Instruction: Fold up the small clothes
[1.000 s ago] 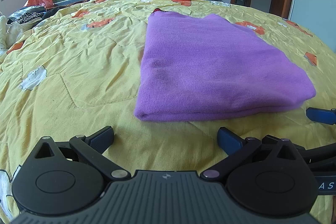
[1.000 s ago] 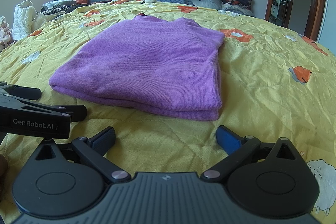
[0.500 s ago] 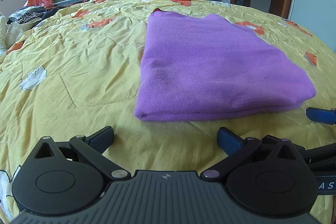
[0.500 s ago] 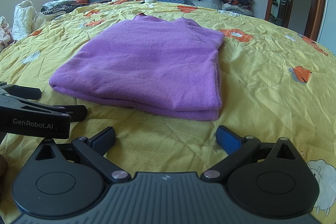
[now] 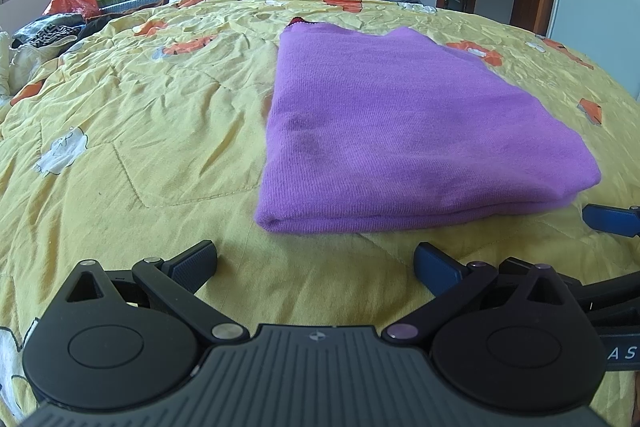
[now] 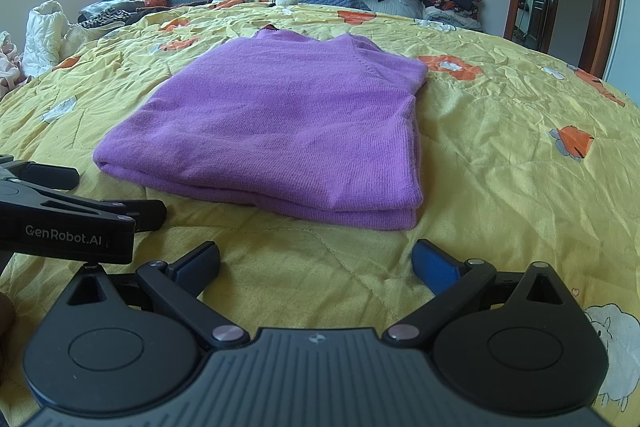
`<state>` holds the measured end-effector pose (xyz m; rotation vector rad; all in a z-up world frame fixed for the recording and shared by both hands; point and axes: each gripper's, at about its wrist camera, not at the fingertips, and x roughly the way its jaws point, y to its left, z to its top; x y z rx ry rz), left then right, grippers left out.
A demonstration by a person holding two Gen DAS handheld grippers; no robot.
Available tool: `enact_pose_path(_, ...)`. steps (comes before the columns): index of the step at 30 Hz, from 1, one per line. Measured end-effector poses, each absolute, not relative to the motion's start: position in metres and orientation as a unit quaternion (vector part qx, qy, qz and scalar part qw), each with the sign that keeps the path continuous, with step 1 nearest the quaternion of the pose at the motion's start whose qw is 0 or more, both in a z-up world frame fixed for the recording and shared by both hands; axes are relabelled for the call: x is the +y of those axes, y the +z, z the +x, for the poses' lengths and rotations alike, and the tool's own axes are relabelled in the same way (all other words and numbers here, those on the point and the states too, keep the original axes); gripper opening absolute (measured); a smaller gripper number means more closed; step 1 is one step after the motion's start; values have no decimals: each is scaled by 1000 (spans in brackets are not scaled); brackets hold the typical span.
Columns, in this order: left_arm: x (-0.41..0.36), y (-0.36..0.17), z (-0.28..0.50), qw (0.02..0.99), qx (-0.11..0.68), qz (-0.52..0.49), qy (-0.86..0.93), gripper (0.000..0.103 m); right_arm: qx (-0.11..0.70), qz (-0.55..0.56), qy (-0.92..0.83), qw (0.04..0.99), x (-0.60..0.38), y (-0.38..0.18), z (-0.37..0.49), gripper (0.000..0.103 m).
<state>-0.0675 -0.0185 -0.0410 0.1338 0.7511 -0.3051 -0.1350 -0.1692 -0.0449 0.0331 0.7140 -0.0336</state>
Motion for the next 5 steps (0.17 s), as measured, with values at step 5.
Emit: enact_pose_path(5,-19,-41,-68,917,364,66,-148,103,349,16,-17,937,-169,-45,-135,103)
